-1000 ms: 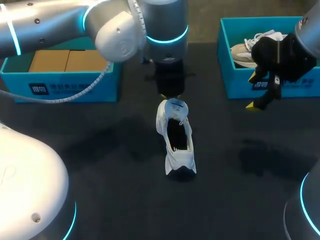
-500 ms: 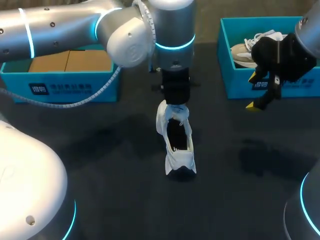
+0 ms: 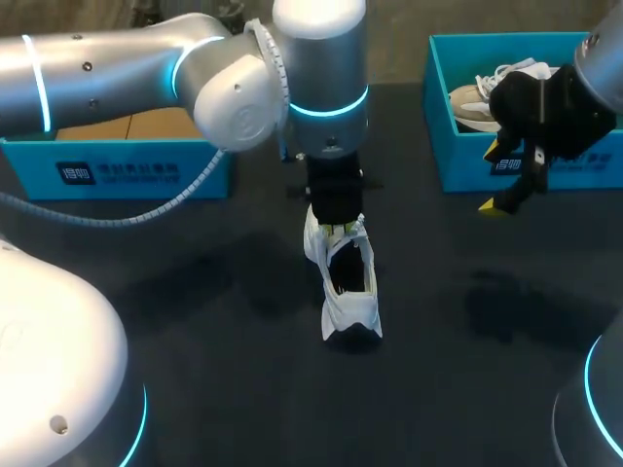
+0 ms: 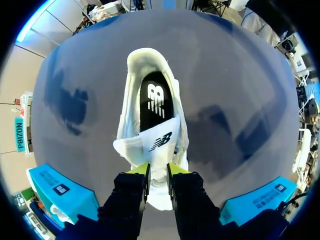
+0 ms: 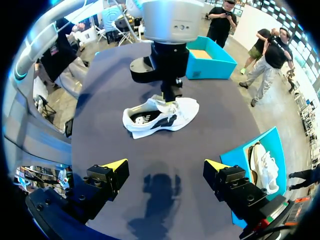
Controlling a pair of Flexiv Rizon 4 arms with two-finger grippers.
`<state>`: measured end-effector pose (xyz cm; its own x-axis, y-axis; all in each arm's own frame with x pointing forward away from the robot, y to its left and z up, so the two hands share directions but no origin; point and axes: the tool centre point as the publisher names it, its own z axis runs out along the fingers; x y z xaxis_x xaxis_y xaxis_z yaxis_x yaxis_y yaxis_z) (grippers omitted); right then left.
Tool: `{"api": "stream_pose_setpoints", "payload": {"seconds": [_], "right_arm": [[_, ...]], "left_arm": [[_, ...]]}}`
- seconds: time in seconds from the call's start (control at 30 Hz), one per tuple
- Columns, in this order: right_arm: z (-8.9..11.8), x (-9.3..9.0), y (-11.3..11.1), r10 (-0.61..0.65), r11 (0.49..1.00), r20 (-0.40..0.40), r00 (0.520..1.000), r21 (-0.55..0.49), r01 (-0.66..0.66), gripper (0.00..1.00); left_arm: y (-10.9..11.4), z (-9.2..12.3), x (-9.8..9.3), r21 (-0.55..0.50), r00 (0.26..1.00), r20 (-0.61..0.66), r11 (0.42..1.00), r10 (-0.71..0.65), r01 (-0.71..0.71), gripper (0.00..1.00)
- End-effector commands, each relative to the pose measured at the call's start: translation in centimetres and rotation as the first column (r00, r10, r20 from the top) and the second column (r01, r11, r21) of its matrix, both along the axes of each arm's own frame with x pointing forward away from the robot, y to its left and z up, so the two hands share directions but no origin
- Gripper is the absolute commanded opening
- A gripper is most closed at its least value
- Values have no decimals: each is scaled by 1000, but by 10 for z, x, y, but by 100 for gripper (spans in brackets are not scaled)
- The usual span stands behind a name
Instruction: Take the shoe out of the shoebox, open the shoe tongue, remove and reinsert the insole, then place the shoe into the shoebox
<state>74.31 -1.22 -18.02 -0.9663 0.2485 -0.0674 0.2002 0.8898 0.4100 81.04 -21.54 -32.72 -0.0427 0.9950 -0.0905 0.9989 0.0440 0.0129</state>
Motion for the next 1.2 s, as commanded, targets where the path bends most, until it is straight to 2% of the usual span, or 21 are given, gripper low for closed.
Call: {"api": "stream_pose_setpoints", "payload": {"seconds": [0.03, 0.23, 0.4, 0.53, 0.77, 1.03, 1.2], "right_arm": [[-1, 1, 1, -2, 1000, -1, 1000, -3, 2, 100], [-1, 1, 1, -2, 1000, -1, 1000, -3, 2, 100], [-1, 1, 1, -2, 1000, -1, 1000, -3, 2, 100], [-1, 1, 1, -2, 1000, -1, 1000, -3, 2, 100], [-1, 1, 1, -2, 1000, -1, 1000, -3, 2, 100], [-1, 1, 1, -2, 1000, -1, 1000, -3, 2, 100], [-1, 1, 1, -2, 1000, -1, 1000, -3, 2, 100]], "left_arm": [[1, 10, 1, -17, 1000, 16, 1000, -2, 3, 20], [-6, 14, 10, -18, 1000, 25, 1000, -8, 8, 23], [-21, 11, 9, -7, 998, 15, 998, -57, 57, 24], [-24, 8, 7, 5, 996, 8, 996, -89, 89, 24], [-16, 9, 0, 15, 992, 7, 992, -127, 127, 23], [-10, 2, -14, 50, 983, -17, 982, -183, 183, 17], [-7, 1, -18, 57, 982, -15, 980, -189, 190, 18]]}}
